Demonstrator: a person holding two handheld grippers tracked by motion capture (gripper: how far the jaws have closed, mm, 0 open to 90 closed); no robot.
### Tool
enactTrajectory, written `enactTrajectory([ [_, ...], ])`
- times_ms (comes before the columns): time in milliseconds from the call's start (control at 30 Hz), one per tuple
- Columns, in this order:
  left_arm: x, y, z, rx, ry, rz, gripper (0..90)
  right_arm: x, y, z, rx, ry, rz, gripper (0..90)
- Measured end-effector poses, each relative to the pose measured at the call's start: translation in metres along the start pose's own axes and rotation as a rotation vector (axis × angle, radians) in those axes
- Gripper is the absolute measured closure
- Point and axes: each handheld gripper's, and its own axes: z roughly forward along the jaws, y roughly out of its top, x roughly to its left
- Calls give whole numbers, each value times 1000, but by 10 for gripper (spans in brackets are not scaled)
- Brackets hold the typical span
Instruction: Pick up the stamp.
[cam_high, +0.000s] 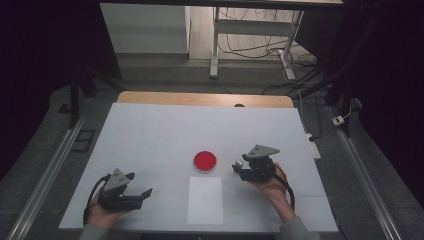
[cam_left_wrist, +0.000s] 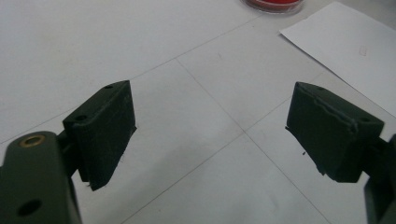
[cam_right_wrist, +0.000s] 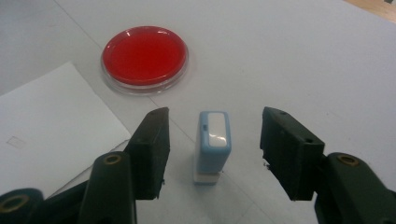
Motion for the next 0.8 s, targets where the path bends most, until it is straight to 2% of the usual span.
enactTrajectory([
  [500,0,0,0,2,0,1,159,0,-5,7,9,-8,-6,568],
  [800,0,0,0,2,1,2,159,0,-5,7,5,4,-14,689],
])
